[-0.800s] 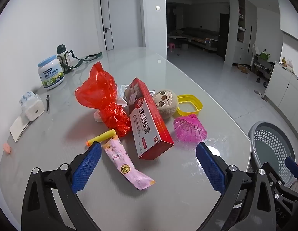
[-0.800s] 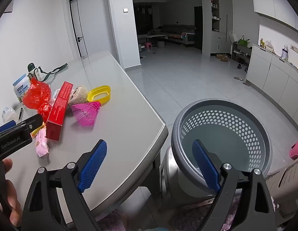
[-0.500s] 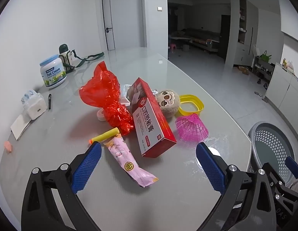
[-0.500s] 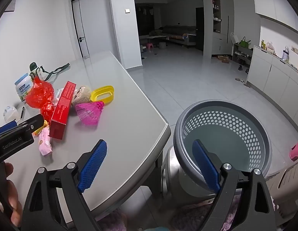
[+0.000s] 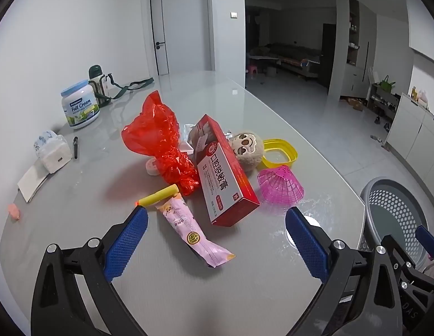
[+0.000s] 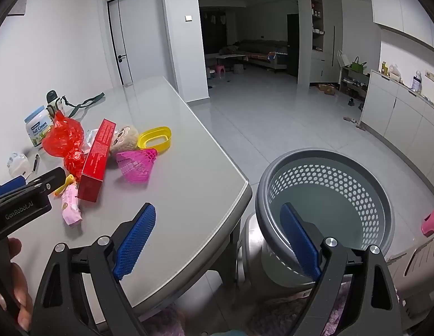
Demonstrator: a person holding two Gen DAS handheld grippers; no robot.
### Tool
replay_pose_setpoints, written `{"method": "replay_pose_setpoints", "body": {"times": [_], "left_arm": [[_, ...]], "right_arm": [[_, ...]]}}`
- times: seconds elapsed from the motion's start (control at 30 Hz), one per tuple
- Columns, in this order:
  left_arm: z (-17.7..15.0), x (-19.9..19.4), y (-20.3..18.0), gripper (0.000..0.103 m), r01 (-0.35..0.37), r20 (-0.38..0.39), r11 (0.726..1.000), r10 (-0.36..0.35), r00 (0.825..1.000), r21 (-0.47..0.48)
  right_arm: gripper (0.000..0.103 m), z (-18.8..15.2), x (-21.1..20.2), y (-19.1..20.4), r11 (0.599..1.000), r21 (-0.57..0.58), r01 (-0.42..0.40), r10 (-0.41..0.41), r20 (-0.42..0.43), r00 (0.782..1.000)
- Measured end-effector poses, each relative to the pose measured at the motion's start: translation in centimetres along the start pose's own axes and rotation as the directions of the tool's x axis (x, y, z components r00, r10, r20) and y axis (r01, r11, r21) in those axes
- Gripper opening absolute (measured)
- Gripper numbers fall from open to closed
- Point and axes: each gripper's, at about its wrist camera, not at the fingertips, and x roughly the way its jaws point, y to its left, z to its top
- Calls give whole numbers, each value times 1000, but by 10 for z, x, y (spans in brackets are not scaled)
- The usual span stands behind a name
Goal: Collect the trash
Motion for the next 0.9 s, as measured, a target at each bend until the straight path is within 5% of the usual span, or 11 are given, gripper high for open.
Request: {"method": "replay_pose_setpoints", "body": {"times": [0.9], "left_arm": [[-6,1,-4,97,0,-5,1000,1,1000,4]], "right_arm": [[86,0,-4,3,1000,-6,-10,10,4,1000]]}}
